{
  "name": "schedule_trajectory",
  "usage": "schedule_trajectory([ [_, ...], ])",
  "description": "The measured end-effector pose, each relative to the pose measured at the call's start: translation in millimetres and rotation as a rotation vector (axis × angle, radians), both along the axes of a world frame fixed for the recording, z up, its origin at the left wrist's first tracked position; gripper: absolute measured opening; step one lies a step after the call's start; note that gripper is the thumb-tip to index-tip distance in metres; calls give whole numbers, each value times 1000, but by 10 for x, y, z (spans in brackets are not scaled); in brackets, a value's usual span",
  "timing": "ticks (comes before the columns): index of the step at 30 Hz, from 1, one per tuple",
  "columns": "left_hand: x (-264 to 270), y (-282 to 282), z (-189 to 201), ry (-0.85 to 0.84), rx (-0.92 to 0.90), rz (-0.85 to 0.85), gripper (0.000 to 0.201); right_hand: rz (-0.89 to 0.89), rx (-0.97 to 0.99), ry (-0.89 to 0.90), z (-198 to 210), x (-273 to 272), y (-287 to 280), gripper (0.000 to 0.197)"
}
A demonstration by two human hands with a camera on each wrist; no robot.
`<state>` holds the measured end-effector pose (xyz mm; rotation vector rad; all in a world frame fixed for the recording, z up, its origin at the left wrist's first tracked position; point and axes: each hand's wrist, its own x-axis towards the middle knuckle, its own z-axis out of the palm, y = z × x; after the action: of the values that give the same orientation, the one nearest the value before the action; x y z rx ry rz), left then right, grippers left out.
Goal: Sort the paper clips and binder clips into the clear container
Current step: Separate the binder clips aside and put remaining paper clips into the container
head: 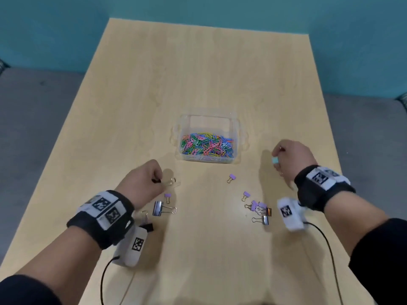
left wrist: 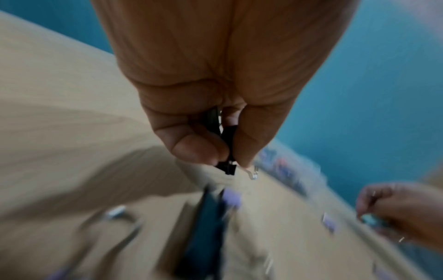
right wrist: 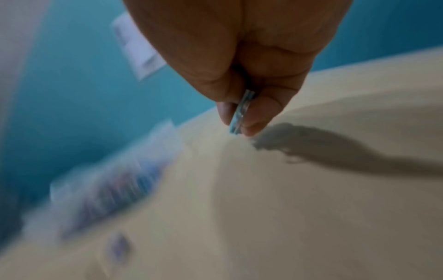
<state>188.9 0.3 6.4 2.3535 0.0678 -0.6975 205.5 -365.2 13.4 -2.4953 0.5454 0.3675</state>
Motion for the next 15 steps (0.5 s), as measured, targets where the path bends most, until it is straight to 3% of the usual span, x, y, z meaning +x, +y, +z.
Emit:
schedule_trajectory([
  [2,229,-28,149,-54,-192,101,19,-104,243,-110,136,338,214,29],
  [4,611,-138,267,-188,-238,131,17,-66,332,-202,245,693,500,32],
  [7,1216,-448,308,-348,-165,73,12,140,198,-254,300,1152,840,31],
  [10,1510,-782,241,-362,-83,-24,6,380,-80,-173,256,1346,1056,32],
  [15,1344,-816,207,-311,-4,-163,30,476,-49,-159,285,1121,942,34],
])
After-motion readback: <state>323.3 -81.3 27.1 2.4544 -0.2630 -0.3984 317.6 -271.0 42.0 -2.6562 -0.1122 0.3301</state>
